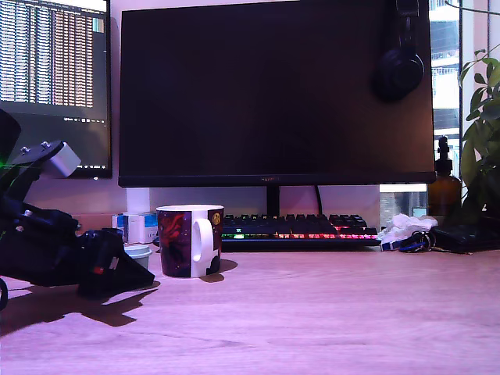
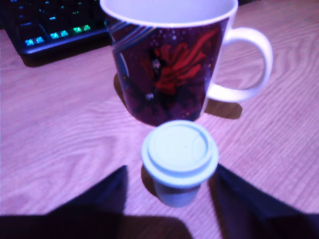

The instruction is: Pick up the coffee capsules on the table and drop them inside the coffee cup

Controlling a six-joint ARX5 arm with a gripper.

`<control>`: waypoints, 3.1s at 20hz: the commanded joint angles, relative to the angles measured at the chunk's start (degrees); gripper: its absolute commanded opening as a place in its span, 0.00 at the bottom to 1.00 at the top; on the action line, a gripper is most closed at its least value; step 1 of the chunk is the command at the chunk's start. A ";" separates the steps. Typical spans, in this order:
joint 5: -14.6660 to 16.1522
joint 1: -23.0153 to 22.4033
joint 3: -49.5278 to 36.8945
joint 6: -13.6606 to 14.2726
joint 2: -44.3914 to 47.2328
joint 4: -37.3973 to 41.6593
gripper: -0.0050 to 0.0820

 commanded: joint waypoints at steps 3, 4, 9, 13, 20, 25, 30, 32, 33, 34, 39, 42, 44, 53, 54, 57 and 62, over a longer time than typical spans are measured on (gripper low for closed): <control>0.20 -0.04 0.24 0.26 0.59 0.92 0.14; 0.20 -0.04 0.24 0.26 0.59 0.98 0.14; 0.20 -0.04 0.24 0.26 0.59 1.38 0.14; 0.22 -0.04 0.24 0.17 -0.07 2.16 0.14; 1.22 -0.04 0.22 -0.35 -9.29 -6.12 0.14; 3.13 -0.04 0.24 -0.35 -20.72 -15.32 0.14; 3.13 -0.04 1.07 -0.35 -28.85 -23.34 0.14; 3.19 -0.09 3.58 -0.31 -29.97 -29.33 0.14; 3.21 -0.17 5.09 -0.26 -29.94 -31.95 0.14; 3.21 -0.20 6.86 -0.26 -29.94 -34.29 0.14; 3.19 -0.20 16.33 -0.22 -29.90 -47.69 0.14; 3.15 -0.35 20.70 -0.17 -29.75 -53.00 0.14; 3.02 -0.42 22.45 -0.15 -29.27 -53.92 0.14; 3.02 -1.14 30.53 -0.09 -22.40 -59.58 0.14; 2.95 -1.44 31.85 0.28 -21.59 -60.57 0.14; 2.91 -2.10 36.04 0.31 -18.49 -64.00 0.14; 1.44 -2.32 39.69 0.31 -13.11 -67.52 0.14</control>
